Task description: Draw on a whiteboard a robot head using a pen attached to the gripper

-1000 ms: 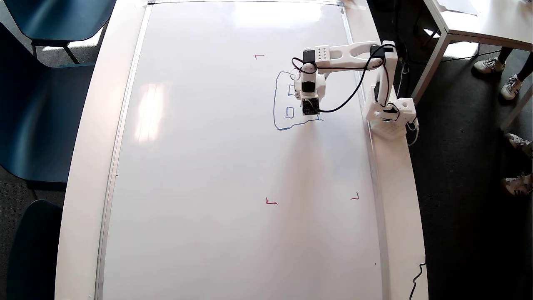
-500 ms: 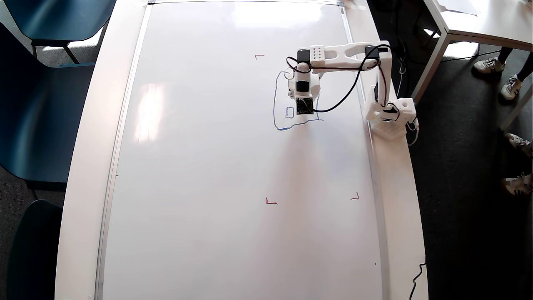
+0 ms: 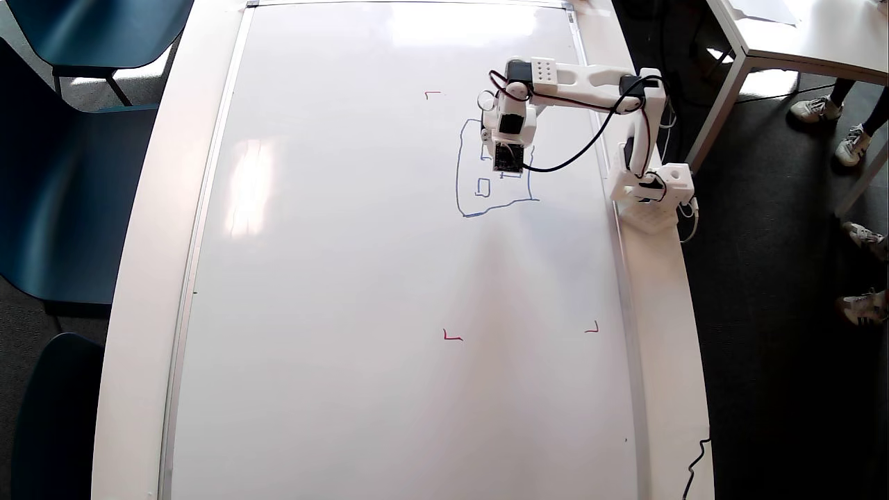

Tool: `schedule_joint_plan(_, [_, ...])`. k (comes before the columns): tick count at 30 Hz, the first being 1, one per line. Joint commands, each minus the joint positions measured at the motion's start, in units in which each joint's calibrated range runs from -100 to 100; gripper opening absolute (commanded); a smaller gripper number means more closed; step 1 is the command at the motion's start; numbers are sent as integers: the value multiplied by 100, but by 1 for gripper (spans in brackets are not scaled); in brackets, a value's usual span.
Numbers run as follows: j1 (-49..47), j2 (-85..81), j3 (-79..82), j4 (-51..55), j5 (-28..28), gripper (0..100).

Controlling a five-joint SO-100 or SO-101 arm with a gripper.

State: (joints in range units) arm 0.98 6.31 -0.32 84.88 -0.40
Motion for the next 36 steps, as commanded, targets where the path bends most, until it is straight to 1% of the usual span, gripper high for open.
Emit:
schedule_joint_plan(1, [178, 438, -499, -17, -30, 1])
schedule_joint_plan(3, [237, 899, -1080, -17, -30, 1])
schedule_joint_plan(5, [274, 1151, -1325, -43, -9, 1])
schedule_joint_plan(15, [318, 1738, -1707, -61, 7, 1])
schedule_joint_plan(22, [303, 2275, -2569, 17, 13, 1])
schedule_joint_plan(36, [200, 2677, -2769, 17, 18, 1])
